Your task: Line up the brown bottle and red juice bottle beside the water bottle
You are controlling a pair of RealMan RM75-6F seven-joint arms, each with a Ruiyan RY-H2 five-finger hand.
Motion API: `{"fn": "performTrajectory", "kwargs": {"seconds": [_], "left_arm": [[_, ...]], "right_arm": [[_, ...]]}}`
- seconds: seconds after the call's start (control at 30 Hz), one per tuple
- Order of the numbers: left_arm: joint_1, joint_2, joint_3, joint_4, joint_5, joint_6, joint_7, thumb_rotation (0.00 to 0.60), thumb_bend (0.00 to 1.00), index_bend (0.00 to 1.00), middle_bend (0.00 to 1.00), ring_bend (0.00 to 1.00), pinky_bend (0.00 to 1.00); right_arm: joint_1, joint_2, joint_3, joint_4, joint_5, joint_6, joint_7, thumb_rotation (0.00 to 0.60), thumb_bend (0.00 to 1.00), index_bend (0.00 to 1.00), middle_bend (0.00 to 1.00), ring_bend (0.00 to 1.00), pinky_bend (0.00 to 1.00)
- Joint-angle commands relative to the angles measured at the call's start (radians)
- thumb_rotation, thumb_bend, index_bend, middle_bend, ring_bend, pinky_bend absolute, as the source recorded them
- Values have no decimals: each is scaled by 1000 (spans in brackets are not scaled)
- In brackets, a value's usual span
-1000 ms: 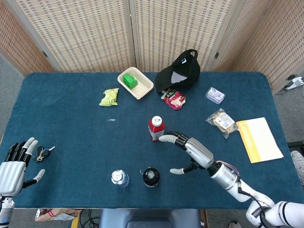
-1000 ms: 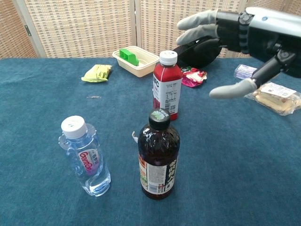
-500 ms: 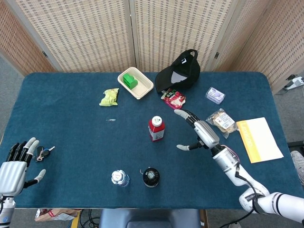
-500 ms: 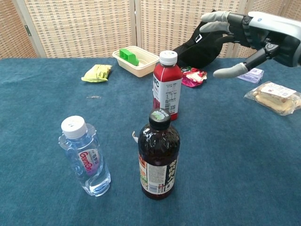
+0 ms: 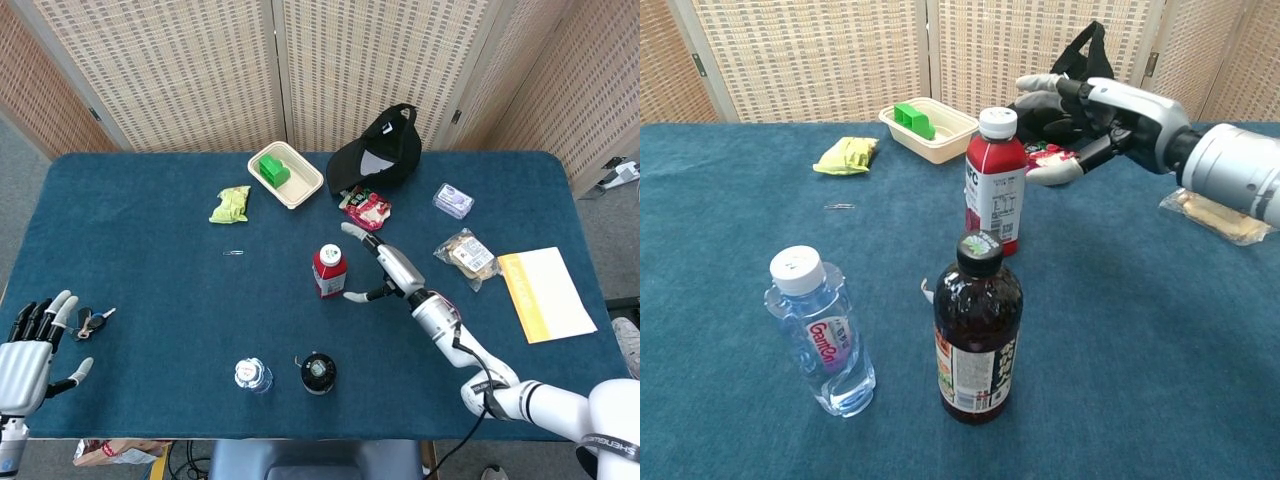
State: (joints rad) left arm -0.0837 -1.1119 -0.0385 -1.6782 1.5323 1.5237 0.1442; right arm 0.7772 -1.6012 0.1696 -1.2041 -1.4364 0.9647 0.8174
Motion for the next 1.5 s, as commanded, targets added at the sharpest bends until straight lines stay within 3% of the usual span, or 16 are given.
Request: {"fn": "performTrajectory", "kwargs": {"seconds": [0.03, 0.4, 0.57, 0.83, 0.93, 1.17, 1.5], "left_arm": [[2, 2, -1, 0, -1, 3, -2, 600, 222, 104, 59, 59, 28], [5, 23, -6, -14, -6, 8, -3, 600, 222, 103, 59, 59, 28], [5, 29, -8, -22, -7, 10, -3, 600, 222, 104, 59, 59, 28], [3, 33, -7, -29, -10, 3, -2, 600, 222, 104, 59, 58, 28], [3, 37, -8, -32, -10, 4, 0, 600, 222, 104, 59, 59, 28], [-1, 39, -11, -38, -14, -3, 4, 600, 222, 104, 59, 59, 28], [-12, 32, -10, -48, 2, -10, 22, 600, 222, 104, 59, 59, 28]], "right_arm": [[36, -67, 5, 85, 4, -53, 41, 600, 0, 37, 66, 0, 79], [99, -213, 12, 298, -7, -123, 192, 600, 0, 60, 141, 8, 79], [120, -249, 11, 355, -18, -137, 245, 600, 16, 271, 282, 112, 121], [134, -285, 6, 412, -28, -139, 294, 600, 306, 603, 489, 311, 227], [128, -279, 2, 413, -37, -117, 304, 600, 336, 663, 539, 366, 272], [86, -161, -37, 282, -87, -41, 327, 600, 337, 672, 549, 394, 303], [-4, 159, -143, -89, -177, 55, 308, 600, 337, 672, 549, 396, 315]]}}
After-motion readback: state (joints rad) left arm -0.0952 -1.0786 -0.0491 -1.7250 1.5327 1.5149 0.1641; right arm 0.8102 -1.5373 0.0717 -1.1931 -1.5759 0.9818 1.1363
